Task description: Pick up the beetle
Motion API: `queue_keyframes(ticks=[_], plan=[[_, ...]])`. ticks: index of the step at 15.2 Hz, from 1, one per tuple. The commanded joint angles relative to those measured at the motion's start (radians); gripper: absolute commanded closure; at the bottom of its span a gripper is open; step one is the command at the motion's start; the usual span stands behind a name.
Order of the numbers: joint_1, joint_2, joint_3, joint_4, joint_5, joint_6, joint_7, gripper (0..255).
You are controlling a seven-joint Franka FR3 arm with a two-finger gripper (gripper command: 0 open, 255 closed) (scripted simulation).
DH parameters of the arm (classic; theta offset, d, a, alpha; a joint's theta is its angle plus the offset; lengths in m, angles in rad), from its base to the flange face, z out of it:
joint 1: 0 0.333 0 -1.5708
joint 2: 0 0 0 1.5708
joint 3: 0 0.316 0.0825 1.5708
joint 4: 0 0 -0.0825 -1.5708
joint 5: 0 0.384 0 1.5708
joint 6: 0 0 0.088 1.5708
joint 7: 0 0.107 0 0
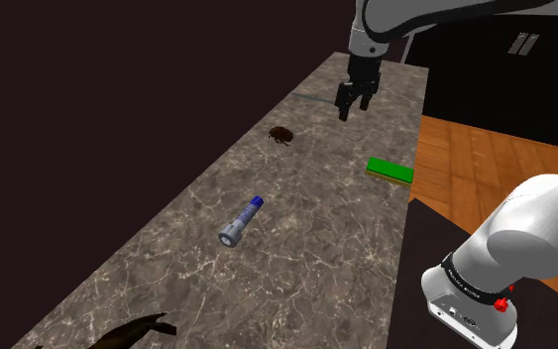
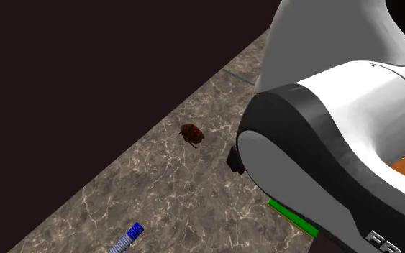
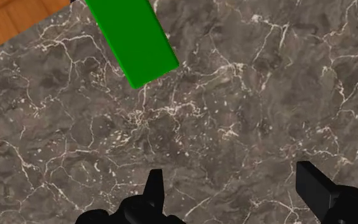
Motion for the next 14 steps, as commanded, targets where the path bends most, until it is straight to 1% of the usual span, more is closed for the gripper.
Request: queue_keyframes(ticks=[1, 8, 14], plan=[[0.006, 0.083, 0.010, 0.050, -0.001, 0.032, 0.012, 0], [0.023, 0.356, 0.034, 0.250, -0.019, 0.096, 0.047, 0], [0.042, 0.597, 0.046, 0.477, -0.043, 0.101, 0.074, 0]])
